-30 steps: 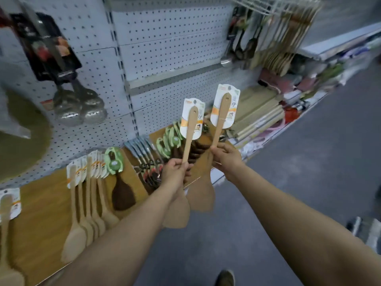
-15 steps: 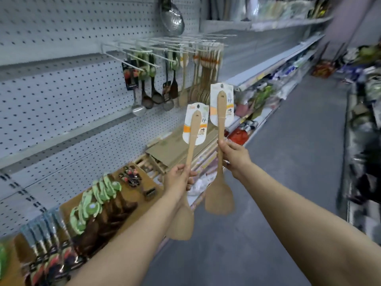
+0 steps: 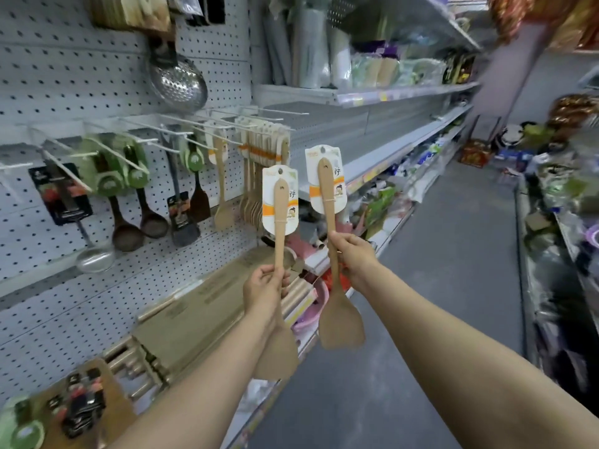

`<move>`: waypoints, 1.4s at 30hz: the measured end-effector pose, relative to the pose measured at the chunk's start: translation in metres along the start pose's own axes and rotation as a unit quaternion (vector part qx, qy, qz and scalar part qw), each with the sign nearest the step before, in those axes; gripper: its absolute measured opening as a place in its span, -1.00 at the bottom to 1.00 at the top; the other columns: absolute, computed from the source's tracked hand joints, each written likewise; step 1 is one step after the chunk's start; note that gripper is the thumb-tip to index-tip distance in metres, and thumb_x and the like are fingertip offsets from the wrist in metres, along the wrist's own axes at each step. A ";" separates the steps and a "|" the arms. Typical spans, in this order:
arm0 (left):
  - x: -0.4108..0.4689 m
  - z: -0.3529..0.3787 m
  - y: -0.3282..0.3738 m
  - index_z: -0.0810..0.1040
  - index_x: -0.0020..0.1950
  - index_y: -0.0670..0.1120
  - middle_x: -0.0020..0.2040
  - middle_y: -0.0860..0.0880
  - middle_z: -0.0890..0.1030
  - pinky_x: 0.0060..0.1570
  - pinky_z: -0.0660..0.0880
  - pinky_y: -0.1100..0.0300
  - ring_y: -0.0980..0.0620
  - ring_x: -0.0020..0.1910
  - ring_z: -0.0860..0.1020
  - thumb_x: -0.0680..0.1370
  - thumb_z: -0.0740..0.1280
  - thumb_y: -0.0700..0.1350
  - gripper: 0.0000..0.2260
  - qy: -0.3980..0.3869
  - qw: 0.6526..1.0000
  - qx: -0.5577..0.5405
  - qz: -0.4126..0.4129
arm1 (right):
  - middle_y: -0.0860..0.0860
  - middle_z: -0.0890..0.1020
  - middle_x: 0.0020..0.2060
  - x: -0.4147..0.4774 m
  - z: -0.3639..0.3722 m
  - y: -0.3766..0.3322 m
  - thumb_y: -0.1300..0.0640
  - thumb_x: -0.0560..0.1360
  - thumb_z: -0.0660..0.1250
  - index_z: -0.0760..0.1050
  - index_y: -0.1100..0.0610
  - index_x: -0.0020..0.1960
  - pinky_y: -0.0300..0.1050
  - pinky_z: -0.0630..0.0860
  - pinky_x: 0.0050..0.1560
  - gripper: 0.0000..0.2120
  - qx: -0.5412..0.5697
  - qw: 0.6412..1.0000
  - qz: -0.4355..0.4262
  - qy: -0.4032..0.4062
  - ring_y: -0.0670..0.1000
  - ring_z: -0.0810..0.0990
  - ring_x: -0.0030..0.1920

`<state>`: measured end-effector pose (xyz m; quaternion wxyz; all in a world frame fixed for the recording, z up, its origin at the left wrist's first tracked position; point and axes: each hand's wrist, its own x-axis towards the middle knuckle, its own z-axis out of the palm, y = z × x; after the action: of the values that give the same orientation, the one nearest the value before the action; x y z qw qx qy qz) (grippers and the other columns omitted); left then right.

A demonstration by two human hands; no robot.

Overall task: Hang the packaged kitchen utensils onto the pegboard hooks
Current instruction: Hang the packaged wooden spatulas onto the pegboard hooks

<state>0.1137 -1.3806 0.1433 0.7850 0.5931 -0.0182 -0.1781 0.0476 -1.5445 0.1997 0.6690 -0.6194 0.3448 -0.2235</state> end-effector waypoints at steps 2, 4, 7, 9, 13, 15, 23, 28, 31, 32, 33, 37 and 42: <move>0.025 0.030 0.001 0.58 0.03 -0.16 -0.12 -0.11 0.71 -0.19 0.59 0.20 0.03 -0.18 0.66 0.59 0.36 -0.22 -0.96 0.005 1.000 0.009 0.011 | 0.02 0.63 -0.32 0.039 -0.011 -0.011 -0.01 0.57 0.41 0.66 0.05 -0.08 -0.09 0.48 -0.32 -0.85 -0.003 1.000 -0.014 -0.006 0.04 0.54 -0.32; 0.045 0.054 -0.001 0.58 0.01 -0.14 -0.11 -0.09 0.71 -0.15 0.58 0.22 0.03 -0.16 0.66 0.59 0.36 -0.22 -0.97 0.010 1.000 0.016 0.018 | 0.01 0.65 -0.29 0.075 -0.019 -0.015 -0.01 0.58 0.41 0.66 0.01 -0.04 -0.10 0.49 -0.29 -0.88 -0.005 1.000 -0.005 -0.015 0.03 0.57 -0.28; 0.085 0.082 -0.009 0.56 0.01 -0.14 -0.08 -0.09 0.70 -0.17 0.54 0.27 0.06 -0.15 0.64 0.60 0.34 -0.23 -0.97 0.026 0.999 0.014 0.021 | 0.02 0.67 -0.26 0.131 -0.026 -0.016 0.02 0.57 0.43 0.66 0.02 -0.01 -0.10 0.52 -0.30 -0.91 0.009 0.999 0.007 -0.039 0.02 0.59 -0.29; 0.113 0.096 -0.016 0.55 0.00 -0.14 -0.04 -0.14 0.70 -0.13 0.54 0.26 0.04 -0.13 0.64 0.60 0.34 -0.25 -0.97 0.041 0.999 0.015 0.026 | 0.05 0.65 -0.27 0.170 -0.026 -0.017 0.02 0.56 0.43 0.67 0.03 0.00 -0.03 0.58 -0.22 -0.90 0.005 0.998 0.012 -0.068 0.04 0.58 -0.29; 0.156 0.121 -0.032 0.55 -0.03 -0.13 -0.01 -0.15 0.70 0.06 0.55 0.15 0.03 -0.10 0.63 0.59 0.35 -0.26 -0.96 0.085 0.995 0.019 0.042 | 0.03 0.58 -0.36 0.236 -0.018 -0.023 0.05 0.58 0.40 0.64 0.06 -0.05 -0.16 0.49 -0.40 -0.90 -0.003 0.989 0.011 -0.149 0.00 0.51 -0.40; 0.173 0.137 -0.040 0.57 -0.03 -0.14 -0.03 -0.11 0.71 0.22 0.50 0.03 0.03 -0.07 0.63 0.58 0.36 -0.24 -0.98 0.113 0.992 0.014 0.055 | 0.06 0.59 -0.33 0.267 -0.015 -0.029 0.10 0.60 0.38 0.64 0.12 0.00 -0.23 0.47 -0.48 -0.90 0.012 0.980 0.026 -0.199 0.00 0.54 -0.39; 0.206 0.206 -0.056 0.60 0.06 -0.26 -0.04 -0.14 0.72 0.36 0.39 -0.10 -0.05 0.02 0.61 0.55 0.39 -0.22 -0.86 0.249 0.965 -0.038 0.078 | 0.01 0.65 -0.29 0.357 -0.011 -0.054 0.12 0.60 0.38 0.66 0.13 -0.01 -0.23 0.55 -0.31 -0.89 -0.022 0.943 0.017 -0.331 -0.02 0.58 -0.28; 0.211 0.222 -0.064 0.59 0.09 -0.21 -0.09 -0.01 0.74 0.28 0.39 -0.04 0.01 -0.04 0.61 0.55 0.39 -0.19 -0.86 0.304 0.949 -0.056 0.066 | 0.09 0.73 -0.16 0.384 0.004 -0.043 0.08 0.57 0.42 0.68 0.11 -0.02 -0.05 0.64 -0.10 -0.89 -0.004 0.927 0.046 -0.373 0.06 0.67 -0.16; 0.215 0.224 -0.067 0.60 0.10 -0.22 -0.08 -0.05 0.74 0.24 0.40 -0.05 -0.03 -0.03 0.60 0.53 0.41 -0.18 -0.82 0.325 0.942 -0.062 0.063 | 0.09 0.75 -0.09 0.393 0.014 -0.031 0.04 0.56 0.43 0.71 0.06 -0.03 0.14 0.63 0.16 -0.88 0.002 0.917 0.055 -0.394 0.14 0.72 0.01; 0.218 0.223 -0.067 0.60 0.09 -0.21 -0.07 -0.05 0.74 0.25 0.41 -0.06 -0.04 -0.01 0.60 0.54 0.41 -0.19 -0.83 0.330 0.940 -0.058 0.064 | 0.07 0.75 -0.09 0.396 0.017 -0.030 0.03 0.56 0.43 0.71 0.05 -0.02 0.14 0.63 0.17 -0.88 0.002 0.914 0.053 -0.401 0.13 0.72 0.01; 0.221 0.222 -0.067 0.61 0.08 -0.20 -0.06 -0.06 0.74 0.27 0.41 -0.07 -0.04 0.01 0.60 0.54 0.41 -0.19 -0.86 0.334 0.939 -0.056 0.065 | 0.05 0.76 -0.10 0.400 0.020 -0.030 0.03 0.56 0.42 0.70 0.05 0.00 0.09 0.64 0.15 -0.88 0.004 0.912 0.053 -0.406 0.10 0.72 -0.01; 0.235 0.220 -0.067 0.62 0.04 -0.15 -0.04 -0.04 0.74 0.22 0.40 0.01 -0.01 0.06 0.61 0.55 0.40 -0.18 -0.91 0.326 0.941 -0.040 0.076 | 0.02 0.74 -0.18 0.410 0.033 -0.038 0.08 0.59 0.40 0.67 0.10 0.04 -0.20 0.59 -0.29 -0.88 0.005 0.913 0.054 -0.404 -0.04 0.66 -0.25; 0.248 0.224 -0.067 0.61 0.06 -0.18 -0.03 -0.09 0.74 0.13 0.40 0.05 -0.03 0.02 0.61 0.55 0.40 -0.19 -0.88 0.329 0.939 -0.049 0.090 | 0.04 0.74 -0.12 0.423 0.056 -0.040 0.10 0.59 0.39 0.64 0.16 0.09 -0.13 0.62 -0.14 -0.84 -0.016 0.905 0.074 -0.420 0.02 0.69 -0.10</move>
<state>0.2745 -1.6776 0.1017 0.7878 0.5756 0.1966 0.0973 0.3745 -1.8189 0.1606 0.7561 -0.6396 0.0804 0.1127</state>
